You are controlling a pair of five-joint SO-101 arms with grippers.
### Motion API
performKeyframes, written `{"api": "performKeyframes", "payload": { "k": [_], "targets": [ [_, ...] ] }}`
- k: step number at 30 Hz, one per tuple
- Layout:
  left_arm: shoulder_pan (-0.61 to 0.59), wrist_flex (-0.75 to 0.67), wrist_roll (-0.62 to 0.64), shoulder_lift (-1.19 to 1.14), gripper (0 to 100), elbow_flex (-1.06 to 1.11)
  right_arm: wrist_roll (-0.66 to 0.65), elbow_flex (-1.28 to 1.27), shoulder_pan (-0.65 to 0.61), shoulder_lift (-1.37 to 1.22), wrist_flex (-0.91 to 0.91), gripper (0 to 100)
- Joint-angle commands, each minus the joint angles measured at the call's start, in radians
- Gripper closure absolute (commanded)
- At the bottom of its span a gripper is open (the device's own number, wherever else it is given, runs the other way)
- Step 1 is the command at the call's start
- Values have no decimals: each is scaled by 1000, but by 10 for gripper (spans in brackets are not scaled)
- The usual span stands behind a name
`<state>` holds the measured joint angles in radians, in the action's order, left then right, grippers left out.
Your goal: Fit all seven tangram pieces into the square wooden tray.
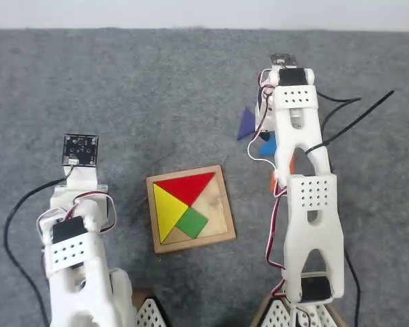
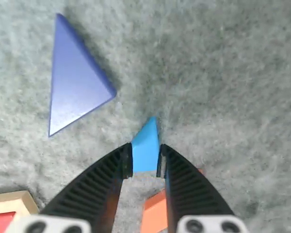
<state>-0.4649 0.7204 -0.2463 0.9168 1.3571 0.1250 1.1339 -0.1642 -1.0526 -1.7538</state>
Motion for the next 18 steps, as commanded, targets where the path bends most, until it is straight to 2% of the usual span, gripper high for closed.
{"api": "performKeyframes", "payload": {
  "k": [1,9,15,18],
  "targets": [
    [-8,-15,3,25,987,-10,-11,-18,7,104,-44,927],
    [-8,-15,3,25,987,-10,6,-183,1,151,-18,913],
    [-8,-14,3,25,987,-10,54,-184,12,128,33,778],
    [-8,-14,3,25,987,-10,54,-184,2,107,70,804]
  ]
}}
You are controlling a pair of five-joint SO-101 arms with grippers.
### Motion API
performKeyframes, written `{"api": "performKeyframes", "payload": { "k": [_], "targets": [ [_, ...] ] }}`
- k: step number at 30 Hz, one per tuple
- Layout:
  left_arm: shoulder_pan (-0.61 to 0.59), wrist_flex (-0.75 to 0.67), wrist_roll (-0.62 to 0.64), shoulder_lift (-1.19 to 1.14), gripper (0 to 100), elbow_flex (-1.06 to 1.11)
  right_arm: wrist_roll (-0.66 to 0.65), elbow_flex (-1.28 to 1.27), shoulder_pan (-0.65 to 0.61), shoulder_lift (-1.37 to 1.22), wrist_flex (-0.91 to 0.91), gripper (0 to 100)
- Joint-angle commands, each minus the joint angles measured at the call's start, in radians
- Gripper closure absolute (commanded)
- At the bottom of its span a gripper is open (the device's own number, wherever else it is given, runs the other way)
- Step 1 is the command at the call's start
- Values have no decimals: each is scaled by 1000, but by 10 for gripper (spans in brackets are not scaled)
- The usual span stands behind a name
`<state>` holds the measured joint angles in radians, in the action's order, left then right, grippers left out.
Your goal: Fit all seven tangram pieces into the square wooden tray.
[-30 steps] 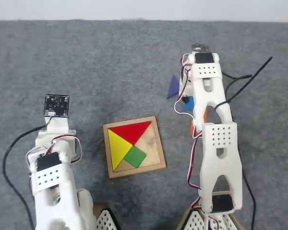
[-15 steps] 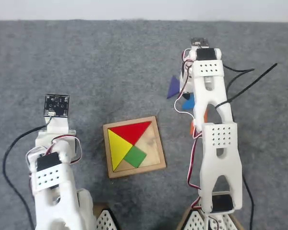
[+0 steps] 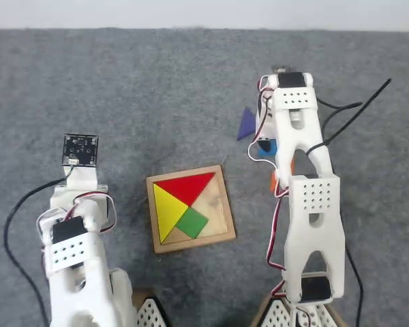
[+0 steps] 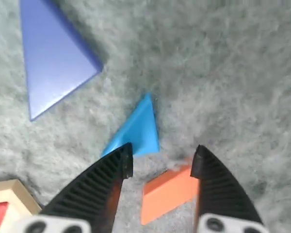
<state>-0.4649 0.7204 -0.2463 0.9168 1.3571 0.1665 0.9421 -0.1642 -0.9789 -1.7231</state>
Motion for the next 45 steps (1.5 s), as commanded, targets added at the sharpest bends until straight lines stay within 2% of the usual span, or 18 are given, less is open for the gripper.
{"api": "performKeyframes", "payload": {
  "k": [1,9,22,28,34,40,45],
  "targets": [
    [-8,-14,3,25,987,-10,12,8,-1,22,48,818],
    [-9,-14,3,25,987,-10,17,8,-56,-19,87,842],
    [-9,-14,3,25,987,-12,12,9,-53,-15,85,848],
    [-9,-14,3,25,987,-12,11,64,-48,-19,50,933],
    [-9,-15,3,25,987,-10,-52,164,-44,-16,-65,953],
    [-9,-15,3,25,987,-8,-143,175,-27,-15,-74,989],
    [-9,-15,3,25,987,-8,-161,124,-28,10,-74,990]
  ]
}}
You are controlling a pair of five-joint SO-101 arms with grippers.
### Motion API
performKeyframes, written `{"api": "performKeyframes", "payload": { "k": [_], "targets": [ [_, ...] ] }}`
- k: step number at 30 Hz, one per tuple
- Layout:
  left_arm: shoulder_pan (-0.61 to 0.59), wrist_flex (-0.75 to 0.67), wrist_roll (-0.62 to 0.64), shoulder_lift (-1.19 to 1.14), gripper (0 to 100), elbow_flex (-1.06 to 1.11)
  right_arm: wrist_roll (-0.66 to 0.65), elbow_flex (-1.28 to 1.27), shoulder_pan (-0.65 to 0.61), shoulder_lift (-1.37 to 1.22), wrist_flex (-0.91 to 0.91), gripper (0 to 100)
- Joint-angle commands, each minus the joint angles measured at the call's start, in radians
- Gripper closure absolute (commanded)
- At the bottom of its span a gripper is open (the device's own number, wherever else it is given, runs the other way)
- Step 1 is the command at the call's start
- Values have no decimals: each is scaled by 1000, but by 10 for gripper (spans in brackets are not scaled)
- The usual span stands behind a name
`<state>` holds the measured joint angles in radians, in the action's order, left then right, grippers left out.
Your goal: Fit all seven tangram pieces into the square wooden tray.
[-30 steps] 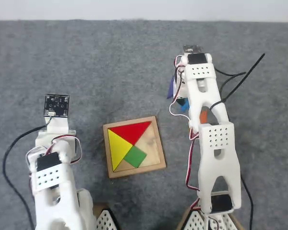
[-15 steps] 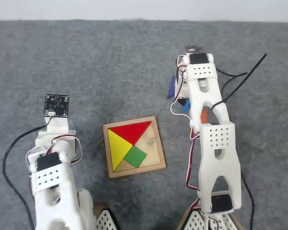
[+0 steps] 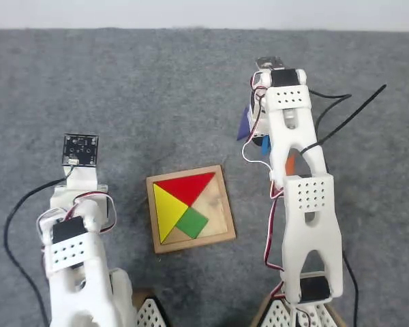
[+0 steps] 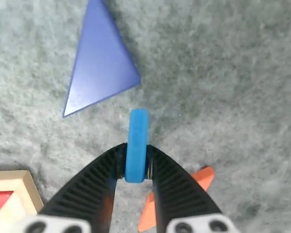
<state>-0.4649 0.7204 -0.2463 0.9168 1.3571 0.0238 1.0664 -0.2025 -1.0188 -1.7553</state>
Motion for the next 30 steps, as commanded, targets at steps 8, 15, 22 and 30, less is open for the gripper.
{"api": "performKeyframes", "payload": {
  "k": [8,15,22,30],
  "targets": [
    [-9,-15,3,25,987,-8,-63,-193,7,248,-42,990],
    [-11,-12,2,25,987,-7,-155,-423,-2,492,-39,990],
    [-5,-17,-58,25,987,10,-230,-598,-139,607,-31,990],
    [-5,-17,-60,25,987,10,-327,-667,-245,608,-10,990]
  ]
}}
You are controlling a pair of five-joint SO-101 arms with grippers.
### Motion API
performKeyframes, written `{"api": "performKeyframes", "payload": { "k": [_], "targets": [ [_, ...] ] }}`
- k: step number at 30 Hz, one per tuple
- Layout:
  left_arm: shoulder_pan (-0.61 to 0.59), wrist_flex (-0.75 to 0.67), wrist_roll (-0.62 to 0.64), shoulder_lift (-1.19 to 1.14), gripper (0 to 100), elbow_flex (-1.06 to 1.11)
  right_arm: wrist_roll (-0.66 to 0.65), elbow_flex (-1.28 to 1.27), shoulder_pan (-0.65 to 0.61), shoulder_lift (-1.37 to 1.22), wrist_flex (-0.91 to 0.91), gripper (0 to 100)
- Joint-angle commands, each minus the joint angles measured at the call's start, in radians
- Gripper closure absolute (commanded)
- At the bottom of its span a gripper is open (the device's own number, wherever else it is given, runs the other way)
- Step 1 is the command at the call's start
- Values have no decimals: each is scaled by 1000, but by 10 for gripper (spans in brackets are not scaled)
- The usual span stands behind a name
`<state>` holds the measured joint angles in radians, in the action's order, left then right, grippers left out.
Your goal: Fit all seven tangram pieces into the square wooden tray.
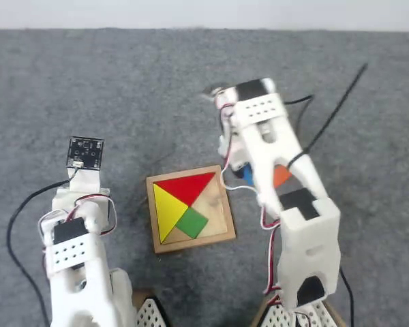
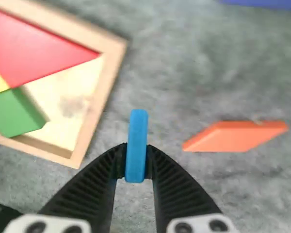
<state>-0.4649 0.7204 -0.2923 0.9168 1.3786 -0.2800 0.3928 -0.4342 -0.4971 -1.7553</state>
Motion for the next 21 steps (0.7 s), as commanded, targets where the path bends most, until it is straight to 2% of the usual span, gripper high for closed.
{"api": "performKeyframes", "payload": {
  "k": [1,4,12,21],
  "targets": [
    [-5,-17,-14,25,987,-10,-25,6,-2,90,-10,990],
    [-5,-17,-14,25,987,-10,-18,6,1,94,-12,990],
    [-5,-17,-14,25,987,-10,28,-52,-113,54,97,986],
    [-5,-17,-14,25,987,-10,44,-60,-177,-39,119,964]
  ]
}}
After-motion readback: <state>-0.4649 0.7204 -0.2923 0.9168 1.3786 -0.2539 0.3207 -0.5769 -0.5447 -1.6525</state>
